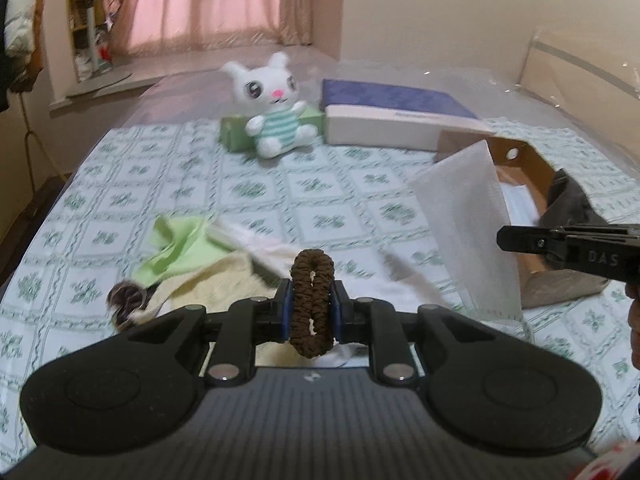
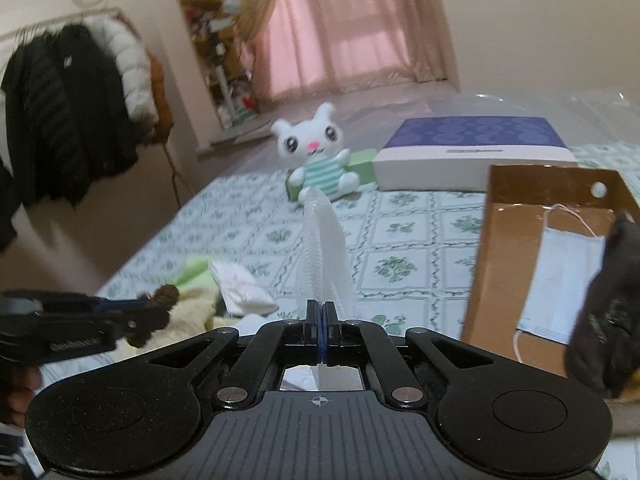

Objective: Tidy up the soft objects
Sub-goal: 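Carry the hair tie and white bag to the box and release them inside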

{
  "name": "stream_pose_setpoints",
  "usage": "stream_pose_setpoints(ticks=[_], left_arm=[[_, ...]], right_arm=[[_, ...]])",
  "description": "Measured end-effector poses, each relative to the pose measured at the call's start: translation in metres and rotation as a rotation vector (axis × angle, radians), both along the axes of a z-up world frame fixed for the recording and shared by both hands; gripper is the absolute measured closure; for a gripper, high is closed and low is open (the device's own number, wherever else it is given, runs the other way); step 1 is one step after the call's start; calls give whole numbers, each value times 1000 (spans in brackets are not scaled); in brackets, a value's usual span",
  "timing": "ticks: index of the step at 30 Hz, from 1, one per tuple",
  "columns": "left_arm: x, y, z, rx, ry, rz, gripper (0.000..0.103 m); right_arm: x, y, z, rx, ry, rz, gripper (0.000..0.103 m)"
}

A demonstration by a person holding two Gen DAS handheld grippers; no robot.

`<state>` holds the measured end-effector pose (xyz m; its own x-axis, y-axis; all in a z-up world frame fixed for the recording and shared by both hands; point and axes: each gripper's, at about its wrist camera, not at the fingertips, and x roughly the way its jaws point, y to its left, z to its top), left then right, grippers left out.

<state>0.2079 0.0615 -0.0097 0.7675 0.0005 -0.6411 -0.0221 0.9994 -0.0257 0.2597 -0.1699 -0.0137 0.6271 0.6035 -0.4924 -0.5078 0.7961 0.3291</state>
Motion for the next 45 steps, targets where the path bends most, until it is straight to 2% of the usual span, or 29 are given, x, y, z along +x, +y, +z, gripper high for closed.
stream_pose_setpoints(ticks=[8, 16, 24, 33, 37, 41, 45], left_arm=[[26, -47, 25, -10, -61, -117, 85], [73, -105, 44, -45, -114, -237, 85], [131, -151, 45, -86, -109, -290, 85], [183, -189, 20, -112, -47, -327, 84], [197, -198, 4, -120, -10, -337, 82], [203, -205, -11, -109, 26, -344, 79], [204, -210, -20, -104, 49, -357, 69]], right_arm=[[0, -53, 33, 96, -4, -107, 103], [23, -101, 52, 110, -29, -236, 103], [68, -136, 49, 160, -6, -330, 103], [116, -151, 26, 163, 51, -363, 102], [126, -156, 11, 103, 77, -391, 95], [121, -161, 1, 75, 84, -393, 73], [112, -166, -5, 68, 96, -391, 72]])
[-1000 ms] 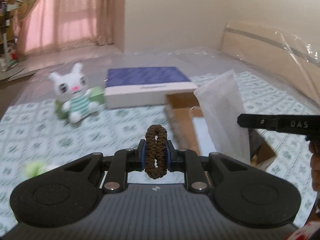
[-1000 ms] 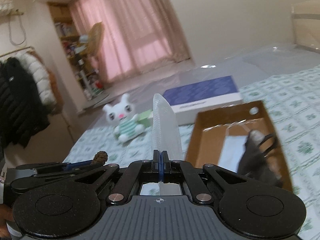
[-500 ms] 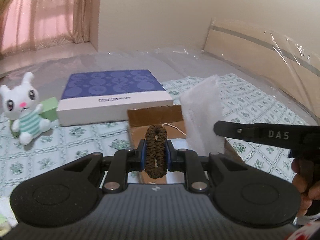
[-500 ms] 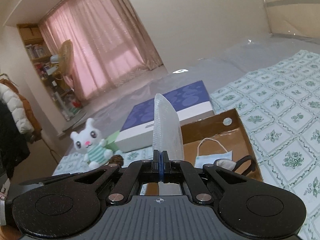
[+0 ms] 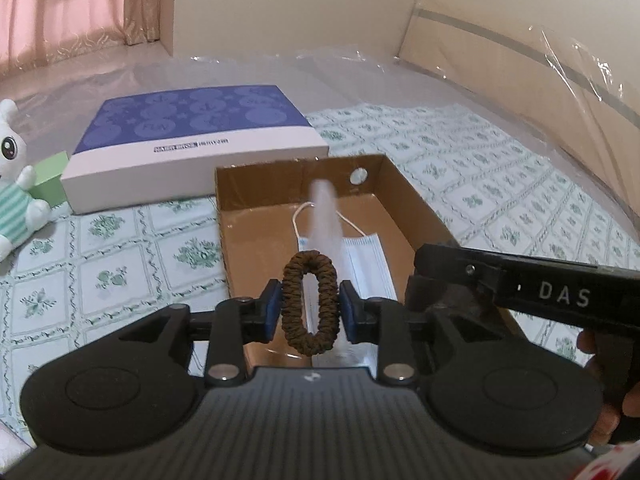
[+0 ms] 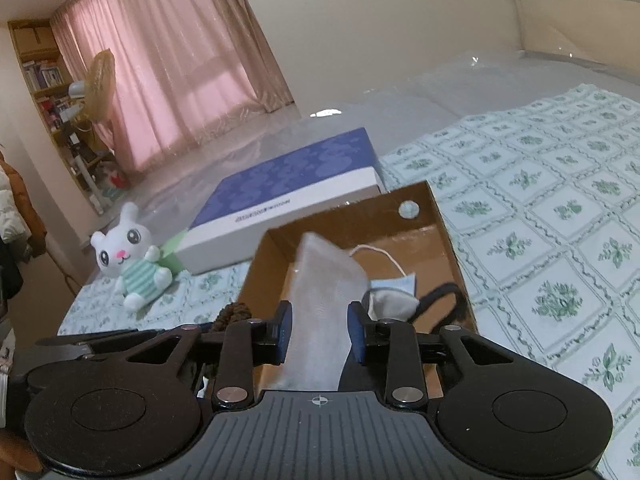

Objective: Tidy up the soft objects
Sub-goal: 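Carry the hair tie and white bag to the box and release them inside, then withdraw both open grippers back toward the remaining cloths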

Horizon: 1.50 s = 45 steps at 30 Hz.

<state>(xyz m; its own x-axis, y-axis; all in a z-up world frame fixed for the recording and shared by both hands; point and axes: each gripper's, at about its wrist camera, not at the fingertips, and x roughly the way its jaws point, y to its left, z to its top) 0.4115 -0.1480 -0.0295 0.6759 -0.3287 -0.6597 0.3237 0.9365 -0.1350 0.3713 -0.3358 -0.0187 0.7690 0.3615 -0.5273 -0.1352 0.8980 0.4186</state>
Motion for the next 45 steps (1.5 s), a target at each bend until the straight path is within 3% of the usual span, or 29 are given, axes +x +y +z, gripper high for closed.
stream_pose_setpoints(ticks=[5, 9, 25, 27, 32, 45], left_arm=[[-4, -2, -4, 7, 13, -16, 52], [-11, 0, -4, 5, 25, -16, 47], [-78, 29, 28, 14, 27, 8, 46], [-90, 33, 34, 12, 19, 11, 46], [-118, 45, 46, 10, 11, 27, 46], [-187, 85, 66, -8, 13, 97, 45]], right_arm=[[-10, -4, -2, -15, 19, 1, 70], [-20, -4, 0, -32, 17, 10, 68], [-81, -5, 16, -57, 25, 14, 59], [-90, -6, 19, -52, 23, 4, 55], [-114, -4, 30, -31, 6, -14, 34], [-169, 12, 52, -27, -2, -12, 27]])
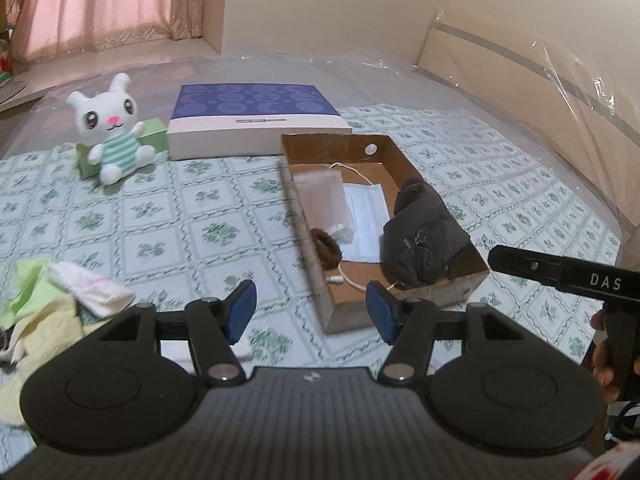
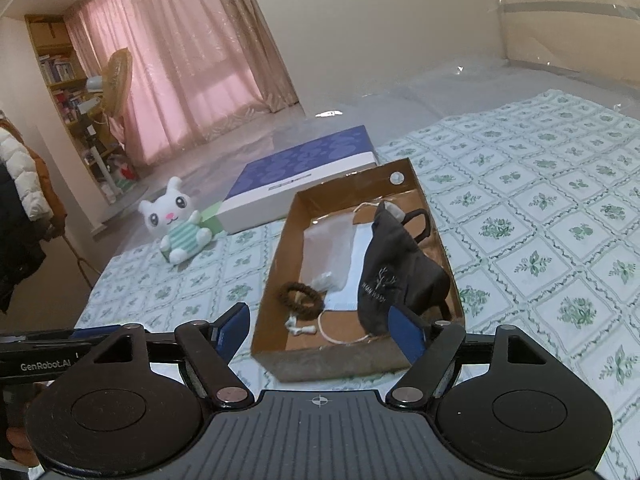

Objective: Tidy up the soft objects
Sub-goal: 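Withdraw both open grippers back toward the remaining cloths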

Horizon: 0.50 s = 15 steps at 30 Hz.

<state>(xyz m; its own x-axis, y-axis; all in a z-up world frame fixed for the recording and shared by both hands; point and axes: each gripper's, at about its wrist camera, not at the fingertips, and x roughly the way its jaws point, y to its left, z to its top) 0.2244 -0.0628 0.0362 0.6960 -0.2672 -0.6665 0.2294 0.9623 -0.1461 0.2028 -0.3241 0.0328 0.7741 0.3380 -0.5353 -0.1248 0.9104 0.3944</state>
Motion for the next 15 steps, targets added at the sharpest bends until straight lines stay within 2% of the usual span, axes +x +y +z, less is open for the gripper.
stream_pose_setpoints(ticks=[7, 9, 15], left_arm=[[-32, 23, 1, 18, 8, 54, 44], [-41, 30, 1, 17, 8, 74, 40], [-66, 49, 2, 35, -7, 120, 36]], right_arm=[[-24, 12, 3, -21, -13, 9, 26], [-31, 16, 2, -10, -13, 20, 26], [-46, 32, -1, 10, -10, 56, 20]])
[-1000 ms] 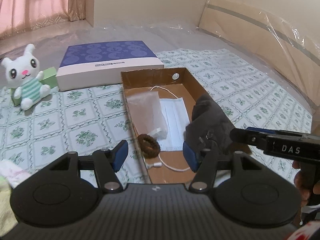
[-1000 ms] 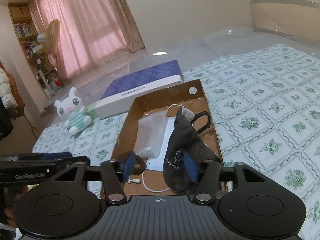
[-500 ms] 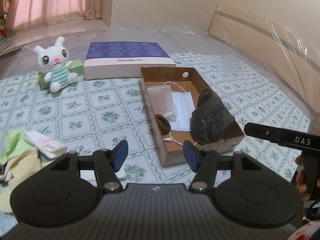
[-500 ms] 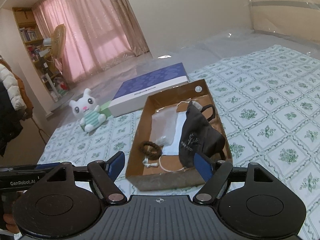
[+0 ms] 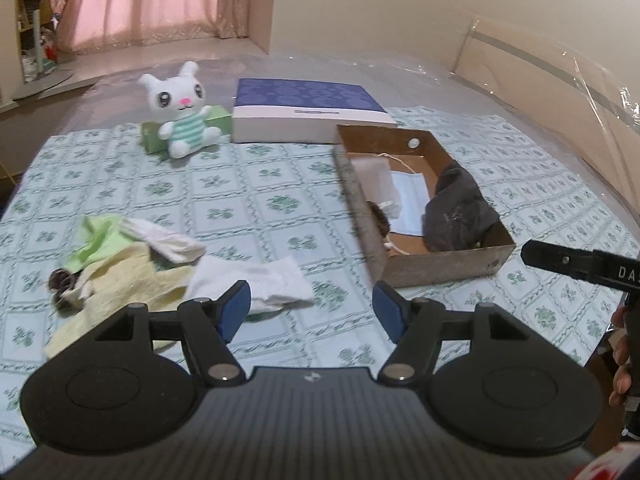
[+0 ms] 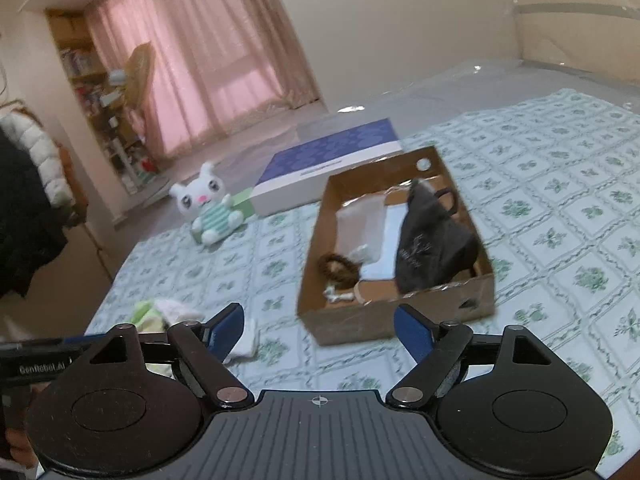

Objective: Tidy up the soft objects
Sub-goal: 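Withdraw both open grippers back toward the remaining cloths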

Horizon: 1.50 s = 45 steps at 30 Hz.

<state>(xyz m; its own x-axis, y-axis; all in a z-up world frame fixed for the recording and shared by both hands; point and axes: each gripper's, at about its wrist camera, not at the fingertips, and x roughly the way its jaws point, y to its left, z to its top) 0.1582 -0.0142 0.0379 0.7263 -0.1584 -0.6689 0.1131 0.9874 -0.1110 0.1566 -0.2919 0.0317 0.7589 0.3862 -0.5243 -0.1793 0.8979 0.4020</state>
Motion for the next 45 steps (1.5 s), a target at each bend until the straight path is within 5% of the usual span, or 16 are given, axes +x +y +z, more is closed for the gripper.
stream_pose_setpoints(ticks=[25, 45], left_arm=[[-66, 61, -7, 43, 1, 178, 33], [-69, 103, -23, 72, 25, 301, 33]], right_arm=[[-20, 58, -15, 18, 68, 204, 17], [-1, 126, -39, -104, 15, 380, 17]])
